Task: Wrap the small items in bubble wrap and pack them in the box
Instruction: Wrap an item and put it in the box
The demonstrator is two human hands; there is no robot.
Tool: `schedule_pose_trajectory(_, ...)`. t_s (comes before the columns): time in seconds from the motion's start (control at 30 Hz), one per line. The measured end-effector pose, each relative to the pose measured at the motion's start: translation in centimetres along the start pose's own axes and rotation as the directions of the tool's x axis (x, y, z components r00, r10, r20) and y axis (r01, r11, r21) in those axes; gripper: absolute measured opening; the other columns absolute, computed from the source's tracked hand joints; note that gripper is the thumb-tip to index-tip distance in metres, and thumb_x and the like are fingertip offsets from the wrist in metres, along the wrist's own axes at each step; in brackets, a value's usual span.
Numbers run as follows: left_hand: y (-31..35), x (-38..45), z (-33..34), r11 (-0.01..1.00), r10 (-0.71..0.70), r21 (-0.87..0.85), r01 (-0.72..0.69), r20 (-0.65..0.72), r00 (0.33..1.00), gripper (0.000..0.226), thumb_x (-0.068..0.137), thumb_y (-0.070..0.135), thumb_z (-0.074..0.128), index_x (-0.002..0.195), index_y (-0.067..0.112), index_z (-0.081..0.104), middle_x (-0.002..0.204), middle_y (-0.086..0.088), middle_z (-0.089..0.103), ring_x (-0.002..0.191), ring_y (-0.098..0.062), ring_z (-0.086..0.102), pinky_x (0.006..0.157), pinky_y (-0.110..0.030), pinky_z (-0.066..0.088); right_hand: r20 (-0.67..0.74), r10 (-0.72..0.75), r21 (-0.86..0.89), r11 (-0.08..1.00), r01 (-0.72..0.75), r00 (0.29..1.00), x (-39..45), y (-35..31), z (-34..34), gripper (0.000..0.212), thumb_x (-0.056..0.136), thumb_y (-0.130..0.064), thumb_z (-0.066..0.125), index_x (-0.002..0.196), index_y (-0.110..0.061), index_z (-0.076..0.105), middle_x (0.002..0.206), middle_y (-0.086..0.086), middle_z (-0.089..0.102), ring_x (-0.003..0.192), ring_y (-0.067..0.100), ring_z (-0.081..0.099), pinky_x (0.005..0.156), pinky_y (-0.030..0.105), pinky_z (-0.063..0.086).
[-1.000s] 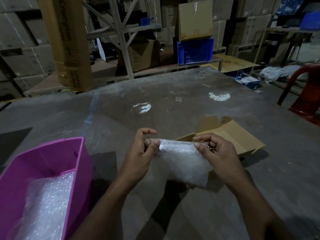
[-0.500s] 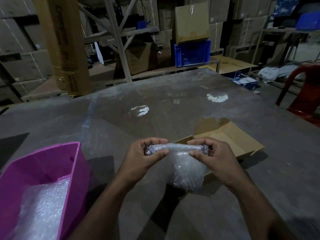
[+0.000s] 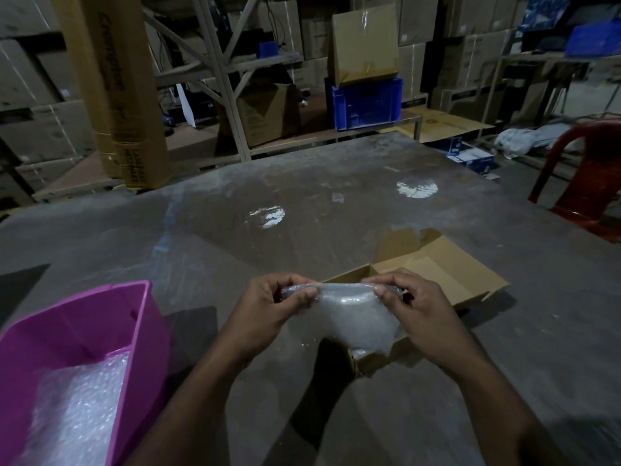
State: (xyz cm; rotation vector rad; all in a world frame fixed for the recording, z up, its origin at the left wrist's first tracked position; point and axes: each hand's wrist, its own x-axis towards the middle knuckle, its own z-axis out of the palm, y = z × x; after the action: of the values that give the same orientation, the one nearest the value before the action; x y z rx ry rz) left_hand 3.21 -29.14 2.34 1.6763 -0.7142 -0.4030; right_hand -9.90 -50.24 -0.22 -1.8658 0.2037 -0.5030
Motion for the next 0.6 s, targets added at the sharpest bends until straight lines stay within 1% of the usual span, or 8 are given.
schedule_pose_trajectory(0.07, 0.02, 0.19, 0.16, 0.999, 0.003, -0.038, -0.004, -0.015, 1.000, 0.016, 0.094, 0.010, 0.066, 0.109, 0.009, 0.070, 0.077, 0.000, 0.071, 0.072, -0.008, 0.064, 0.068, -0.022, 0.053, -0.001, -0.005, 0.057, 0.998, 0.005, 1.000, -0.11, -0.24, 0.06, 0.026, 0.101, -0.018, 0.059, 0.114, -0.036, 0.072, 0.111, -0.025, 0.068, 0.112, 0.001, 0.061, 0.095, 0.029, 0.051)
schedule_pose_trajectory(0.13, 0.02, 0.27, 0.39, 0.997, 0.006, -0.079, -0.008, -0.024, 1.000, 0.019, 0.098, 0.006, 0.060, 0.117, 0.010, 0.061, 0.072, 0.002, 0.068, 0.071, -0.008, 0.064, 0.067, -0.023, 0.053, -0.018, -0.013, 0.070, 0.997, 0.014, 1.000, -0.17, -0.29, 0.14, 0.026, 0.101, -0.015, 0.058, 0.113, -0.033, 0.073, 0.113, -0.022, 0.070, 0.110, 0.001, 0.063, 0.094, 0.028, 0.050)
schedule_pose_trajectory(0.23, 0.05, 0.24, 0.57, 0.998, 0.031, -0.047, -0.032, -0.029, 0.999, 0.021, 0.101, 0.002, 0.055, 0.111, 0.011, 0.070, 0.090, -0.002, 0.076, 0.082, -0.010, 0.066, 0.073, -0.022, 0.054, -0.043, 0.025, 0.077, 0.997, -0.022, 0.999, -0.26, -0.21, 0.19, 0.021, 0.101, -0.020, 0.058, 0.107, -0.030, 0.076, 0.110, -0.015, 0.072, 0.104, 0.003, 0.065, 0.086, 0.027, 0.052)
schedule_pose_trajectory(0.33, 0.35, -0.04, 0.45, 0.999, 0.026, -0.025, -0.026, -0.019, 0.999, 0.029, 0.101, 0.000, 0.053, 0.109, 0.015, 0.076, 0.105, 0.001, 0.078, 0.088, -0.006, 0.067, 0.075, -0.017, 0.052, -0.021, 0.062, 0.063, 0.996, -0.060, 0.998, -0.29, -0.27, -0.02, 0.019, 0.093, -0.035, 0.066, 0.109, -0.033, 0.075, 0.112, -0.015, 0.069, 0.105, 0.003, 0.064, 0.082, 0.029, 0.057)
schedule_pose_trajectory(0.37, 0.42, -0.10, 0.34, 0.999, 0.019, -0.030, -0.020, -0.011, 1.000, 0.028, 0.100, 0.001, 0.055, 0.110, 0.016, 0.076, 0.106, 0.000, 0.078, 0.089, -0.006, 0.067, 0.076, -0.017, 0.052, -0.007, 0.072, 0.060, 0.996, -0.071, 0.997, -0.29, -0.32, -0.06, 0.023, 0.087, -0.039, 0.071, 0.109, -0.033, 0.075, 0.112, -0.015, 0.068, 0.104, 0.004, 0.065, 0.079, 0.030, 0.060)
schedule_pose_trajectory(0.43, 0.49, -0.19, 0.09, 0.999, 0.014, -0.045, -0.014, 0.012, 1.000, 0.023, 0.097, 0.006, 0.063, 0.114, 0.017, 0.076, 0.106, -0.002, 0.078, 0.090, -0.008, 0.069, 0.080, -0.020, 0.054, -0.006, 0.072, 0.037, 0.997, -0.072, 0.997, -0.22, -0.19, -0.08, 0.026, 0.081, -0.037, 0.078, 0.107, -0.032, 0.076, 0.108, -0.013, 0.068, 0.099, 0.006, 0.067, 0.075, 0.030, 0.061)
schedule_pose_trajectory(0.53, 0.53, -0.44, 0.05, 0.996, -0.005, -0.088, 0.010, 0.057, 0.998, 0.036, 0.081, 0.005, 0.080, 0.116, 0.013, 0.075, 0.104, -0.009, 0.078, 0.090, -0.013, 0.071, 0.081, -0.024, 0.058, -0.039, 0.033, -0.025, 0.999, -0.034, 0.999, -0.09, 0.01, 0.19, 0.013, 0.086, -0.027, 0.078, 0.098, -0.032, 0.077, 0.099, -0.011, 0.068, 0.094, 0.007, 0.066, 0.073, 0.025, 0.057)
schedule_pose_trajectory(0.6, 0.50, -0.49, 0.03, 0.997, -0.017, -0.075, 0.022, 0.058, 0.998, 0.038, 0.076, 0.003, 0.083, 0.113, 0.011, 0.075, 0.100, -0.009, 0.079, 0.087, -0.014, 0.072, 0.078, -0.022, 0.058, -0.048, 0.004, -0.072, 0.997, -0.007, 0.999, -0.10, 0.05, 0.34, 0.005, 0.089, -0.028, 0.075, 0.092, -0.032, 0.076, 0.095, -0.011, 0.064, 0.091, 0.004, 0.063, 0.072, 0.019, 0.054)
